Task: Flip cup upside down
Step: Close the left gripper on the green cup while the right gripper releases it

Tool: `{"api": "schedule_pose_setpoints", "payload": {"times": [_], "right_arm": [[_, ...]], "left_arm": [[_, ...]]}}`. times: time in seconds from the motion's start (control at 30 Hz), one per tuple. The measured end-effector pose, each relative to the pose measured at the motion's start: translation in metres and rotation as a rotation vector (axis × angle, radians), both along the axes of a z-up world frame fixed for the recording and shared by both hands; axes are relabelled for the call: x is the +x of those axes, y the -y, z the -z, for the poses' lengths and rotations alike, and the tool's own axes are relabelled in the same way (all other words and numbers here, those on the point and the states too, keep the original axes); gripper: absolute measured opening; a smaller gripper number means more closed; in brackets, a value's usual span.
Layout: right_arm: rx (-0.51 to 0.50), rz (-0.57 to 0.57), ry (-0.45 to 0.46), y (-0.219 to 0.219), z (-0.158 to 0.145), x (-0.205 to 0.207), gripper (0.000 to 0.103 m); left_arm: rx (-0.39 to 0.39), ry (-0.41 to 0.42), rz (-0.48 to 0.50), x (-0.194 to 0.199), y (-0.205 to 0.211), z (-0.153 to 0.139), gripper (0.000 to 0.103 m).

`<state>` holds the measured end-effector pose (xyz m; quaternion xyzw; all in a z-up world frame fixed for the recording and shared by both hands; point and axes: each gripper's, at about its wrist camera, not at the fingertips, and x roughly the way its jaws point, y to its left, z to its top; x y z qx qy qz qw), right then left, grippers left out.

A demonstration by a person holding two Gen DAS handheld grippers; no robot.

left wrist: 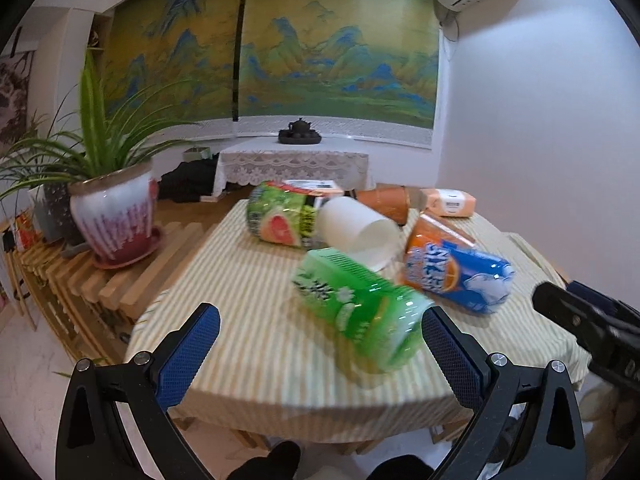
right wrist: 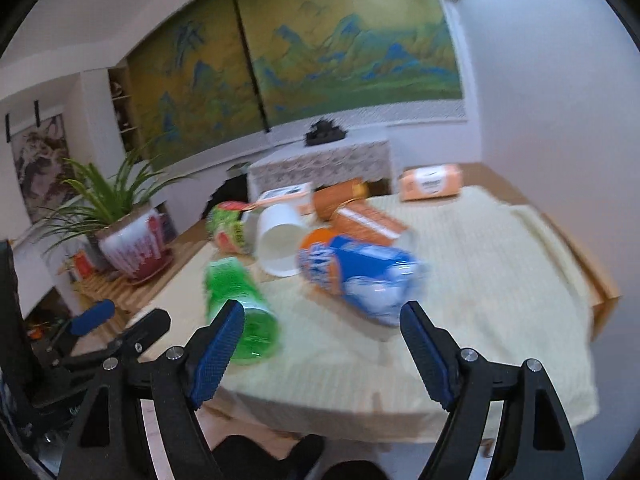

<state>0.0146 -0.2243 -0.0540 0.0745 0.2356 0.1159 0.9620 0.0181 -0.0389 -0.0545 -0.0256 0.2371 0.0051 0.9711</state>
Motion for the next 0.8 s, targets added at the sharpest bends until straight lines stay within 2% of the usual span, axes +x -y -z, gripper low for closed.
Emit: {"api": "schedule_pose_setpoints", "payload": {"times": [0.23, 0.57, 0.7, 0.8], "right_arm": [[0.007, 0.067, 0.021, 0.031, 0.002, -0.014, 0.079], [0.046, 0.09, 0.003, 0.057, 0.014, -0.011, 0.079], [0.054, 0.089, -0.016, 0.061, 0.021, -0.004, 0.079], [0.065, 0.09, -0.037, 0.064, 0.028, 0.001, 0.079]], "left_arm": [[-0.013, 0.001, -0.011, 0.018, 0.038, 0.006, 0.102], [0.024, 0.04, -0.148, 0.041, 0.065, 0.042, 0.102], [0.052, 0.072, -0.213, 0.048, 0.067, 0.048, 0.102], [0.064, 0.053, -0.22, 0.056, 0.066, 0.054, 0.102]]}}
